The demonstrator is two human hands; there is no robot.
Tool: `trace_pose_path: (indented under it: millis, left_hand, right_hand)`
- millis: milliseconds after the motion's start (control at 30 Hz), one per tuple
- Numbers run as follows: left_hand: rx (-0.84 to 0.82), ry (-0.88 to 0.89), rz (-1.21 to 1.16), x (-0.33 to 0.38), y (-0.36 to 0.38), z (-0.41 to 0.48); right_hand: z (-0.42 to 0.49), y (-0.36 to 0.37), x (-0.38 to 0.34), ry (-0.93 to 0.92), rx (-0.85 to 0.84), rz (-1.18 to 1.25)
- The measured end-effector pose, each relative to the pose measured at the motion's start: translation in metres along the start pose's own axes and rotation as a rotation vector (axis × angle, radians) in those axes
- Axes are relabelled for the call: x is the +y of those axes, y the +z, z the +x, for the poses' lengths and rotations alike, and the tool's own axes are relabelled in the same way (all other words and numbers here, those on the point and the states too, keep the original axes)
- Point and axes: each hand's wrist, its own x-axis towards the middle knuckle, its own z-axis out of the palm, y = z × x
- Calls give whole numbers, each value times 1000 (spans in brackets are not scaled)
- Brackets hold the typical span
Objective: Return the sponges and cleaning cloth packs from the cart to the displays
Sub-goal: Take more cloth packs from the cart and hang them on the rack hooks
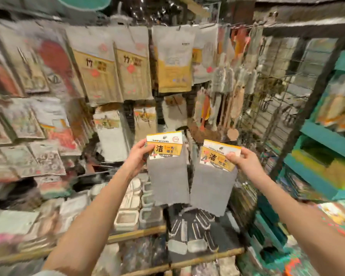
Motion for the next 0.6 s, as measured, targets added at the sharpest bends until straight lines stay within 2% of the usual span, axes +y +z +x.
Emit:
trace_pose_path:
  millis: [267, 600]
  left_hand:
    - [132, -38, 50, 10, -72, 105]
    - [259, 53, 49, 1, -100, 196]
  right_hand:
    - [83, 81, 0, 29, -20, -13]
    - [135, 110, 3, 55, -28, 19]
